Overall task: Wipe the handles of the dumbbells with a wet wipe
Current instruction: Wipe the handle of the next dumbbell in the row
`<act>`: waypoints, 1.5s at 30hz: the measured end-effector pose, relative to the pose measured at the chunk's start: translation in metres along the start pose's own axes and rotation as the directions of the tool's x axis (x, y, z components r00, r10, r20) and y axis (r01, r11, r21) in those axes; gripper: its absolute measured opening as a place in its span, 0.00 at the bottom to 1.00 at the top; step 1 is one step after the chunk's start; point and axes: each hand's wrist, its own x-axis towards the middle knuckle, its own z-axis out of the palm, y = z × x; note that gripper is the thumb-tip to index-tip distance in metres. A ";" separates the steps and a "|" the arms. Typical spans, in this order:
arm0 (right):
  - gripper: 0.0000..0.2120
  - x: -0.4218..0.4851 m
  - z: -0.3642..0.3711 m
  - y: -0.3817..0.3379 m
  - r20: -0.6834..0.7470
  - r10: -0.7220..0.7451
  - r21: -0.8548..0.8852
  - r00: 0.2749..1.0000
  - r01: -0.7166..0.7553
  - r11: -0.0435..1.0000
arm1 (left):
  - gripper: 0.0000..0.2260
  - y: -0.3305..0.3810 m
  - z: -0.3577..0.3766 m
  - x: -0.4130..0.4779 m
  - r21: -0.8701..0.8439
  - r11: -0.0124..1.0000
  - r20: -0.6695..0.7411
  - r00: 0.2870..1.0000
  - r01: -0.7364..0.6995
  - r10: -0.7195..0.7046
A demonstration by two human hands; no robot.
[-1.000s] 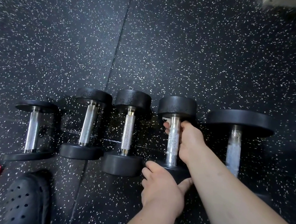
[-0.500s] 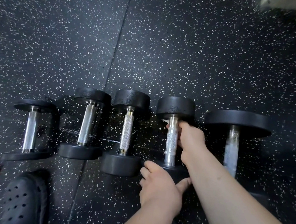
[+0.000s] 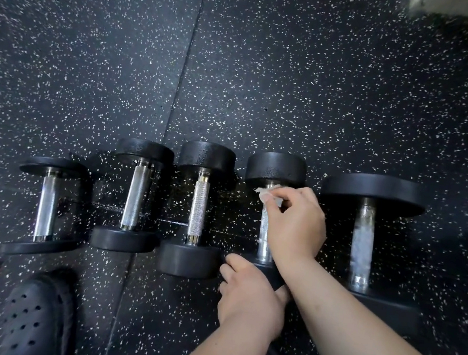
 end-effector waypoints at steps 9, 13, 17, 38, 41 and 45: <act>0.09 0.000 -0.010 0.007 -0.025 -0.143 -0.116 0.989 0.139 0.983 | 0.45 -0.001 0.000 0.000 -0.010 1.000 0.009 1.000 -0.001 0.001; 0.08 -0.002 -0.010 0.016 -0.035 -0.335 -0.286 0.942 0.312 0.906 | 0.45 -0.002 0.000 0.001 -0.013 1.000 0.012 1.000 -0.007 0.007; 0.05 0.001 -0.010 0.026 0.034 -0.503 -0.396 0.863 0.474 0.787 | 0.46 -0.002 0.001 0.000 -0.017 1.000 0.017 1.000 -0.015 0.015; 0.17 -0.011 -0.003 -0.008 0.432 -0.525 -0.645 0.734 0.658 0.389 | 0.38 -0.003 -0.009 0.000 0.018 0.999 0.057 0.998 -0.029 0.028; 0.14 -0.013 -0.001 -0.008 0.432 -0.532 -0.651 0.729 0.660 0.375 | 0.35 -0.003 -0.009 0.001 0.009 1.000 0.065 0.998 -0.023 0.023; 0.20 -0.012 0.000 -0.010 0.428 -0.501 -0.693 0.752 0.629 0.352 | 0.33 -0.003 -0.008 0.000 0.006 1.000 0.070 0.997 -0.017 0.016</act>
